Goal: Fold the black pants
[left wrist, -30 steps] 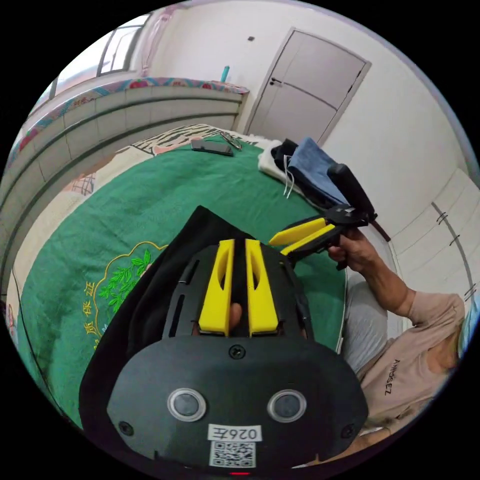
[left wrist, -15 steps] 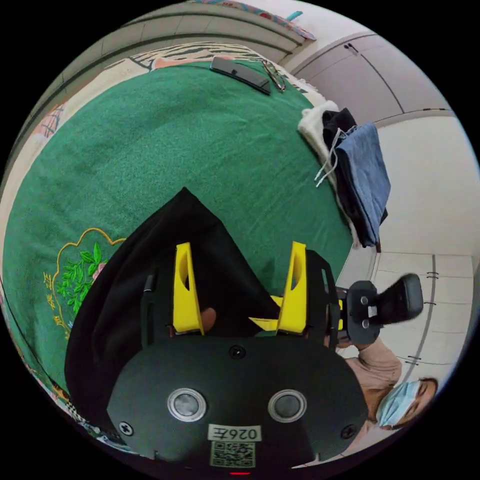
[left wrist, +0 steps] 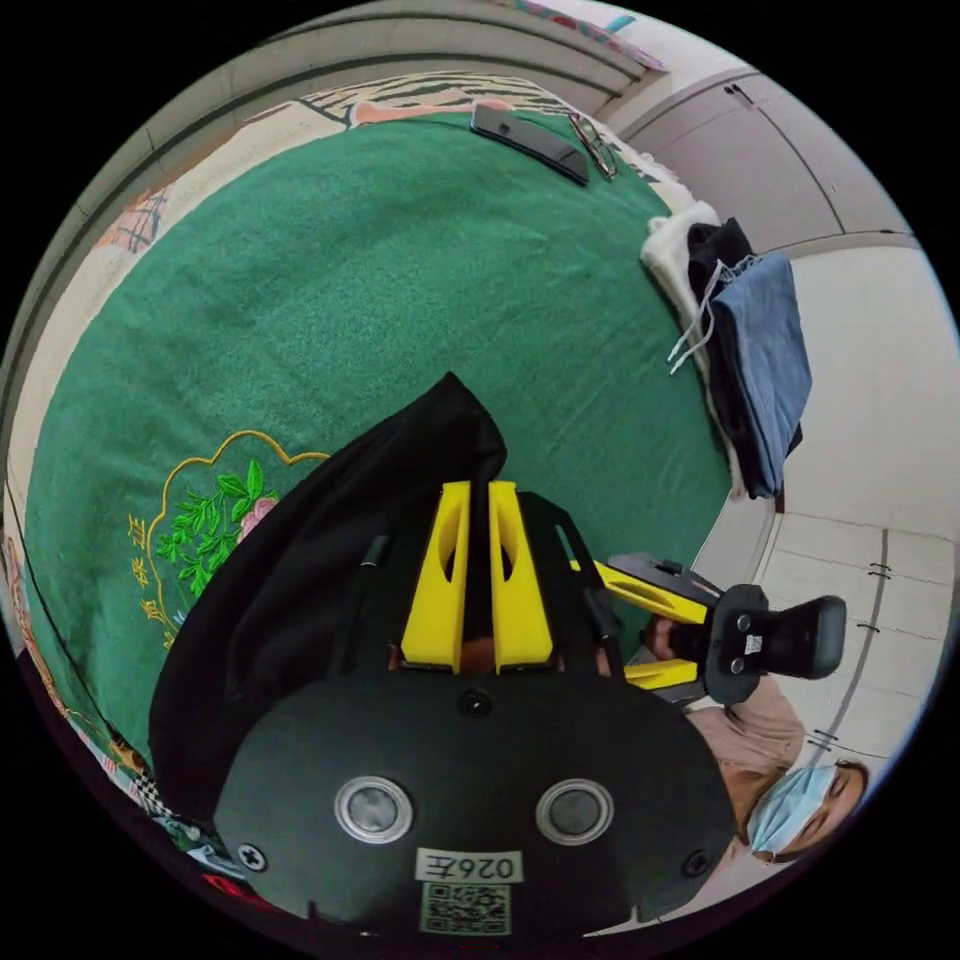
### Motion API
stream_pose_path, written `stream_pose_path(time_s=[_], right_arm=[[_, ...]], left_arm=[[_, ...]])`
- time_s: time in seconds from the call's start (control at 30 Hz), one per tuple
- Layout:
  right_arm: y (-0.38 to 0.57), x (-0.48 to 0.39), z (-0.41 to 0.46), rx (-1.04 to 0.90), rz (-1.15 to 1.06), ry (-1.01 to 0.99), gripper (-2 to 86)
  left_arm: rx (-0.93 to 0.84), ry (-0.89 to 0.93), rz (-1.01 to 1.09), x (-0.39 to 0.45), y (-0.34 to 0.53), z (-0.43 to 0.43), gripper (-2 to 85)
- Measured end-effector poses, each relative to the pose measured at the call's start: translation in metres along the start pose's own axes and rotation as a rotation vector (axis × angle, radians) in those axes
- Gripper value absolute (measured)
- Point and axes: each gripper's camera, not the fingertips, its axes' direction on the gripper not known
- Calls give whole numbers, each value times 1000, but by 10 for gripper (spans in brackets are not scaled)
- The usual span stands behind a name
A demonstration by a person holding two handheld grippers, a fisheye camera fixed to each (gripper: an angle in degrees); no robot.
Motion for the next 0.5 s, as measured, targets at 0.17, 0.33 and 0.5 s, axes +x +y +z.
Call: stream_pose_path(time_s=[0.17, 0.33, 0.5], right_arm=[[-3, 14, 27, -102, 9, -130, 14], [15, 42, -15, 6, 51, -247, 1], [48, 41, -74, 184, 52, -196, 1]], left_arm=[[63, 27, -11, 4, 32, -48, 28], [183, 151, 48, 27, 66, -109, 28], [321, 403, 228, 57, 109, -176, 28]])
